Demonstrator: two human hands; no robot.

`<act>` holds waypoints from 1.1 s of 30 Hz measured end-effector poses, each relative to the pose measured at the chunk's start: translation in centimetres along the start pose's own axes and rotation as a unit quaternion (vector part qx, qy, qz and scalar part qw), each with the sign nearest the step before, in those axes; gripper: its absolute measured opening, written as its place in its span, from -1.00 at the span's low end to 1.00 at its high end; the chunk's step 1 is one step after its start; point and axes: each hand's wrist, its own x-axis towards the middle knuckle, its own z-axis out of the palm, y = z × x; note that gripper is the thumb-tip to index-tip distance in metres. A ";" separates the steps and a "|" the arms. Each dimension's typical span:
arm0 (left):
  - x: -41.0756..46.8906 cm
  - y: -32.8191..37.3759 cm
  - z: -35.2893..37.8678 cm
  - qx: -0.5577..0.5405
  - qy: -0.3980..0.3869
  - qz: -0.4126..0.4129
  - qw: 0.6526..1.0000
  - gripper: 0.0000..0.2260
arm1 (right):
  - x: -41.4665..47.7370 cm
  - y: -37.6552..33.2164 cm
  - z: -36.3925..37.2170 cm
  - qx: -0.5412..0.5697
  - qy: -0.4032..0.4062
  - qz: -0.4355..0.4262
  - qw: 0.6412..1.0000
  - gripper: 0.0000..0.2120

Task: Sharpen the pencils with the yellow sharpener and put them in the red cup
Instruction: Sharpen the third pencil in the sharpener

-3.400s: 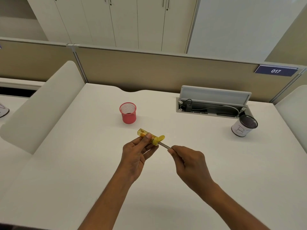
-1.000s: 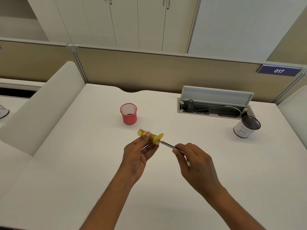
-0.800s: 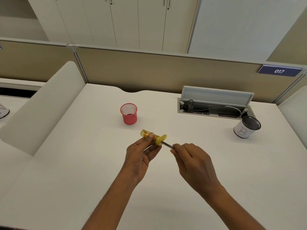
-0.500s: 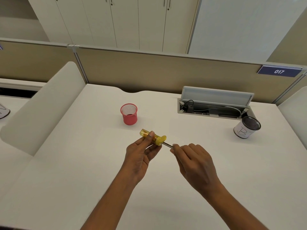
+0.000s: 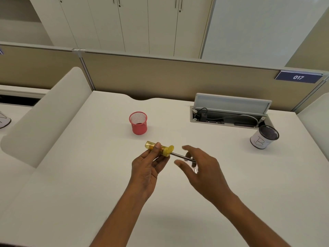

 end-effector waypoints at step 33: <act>-0.1 0.3 0.4 0.028 -0.003 0.022 0.999 -0.75 | -0.1 2.5 0.4 -0.214 0.080 -0.203 0.952 -0.76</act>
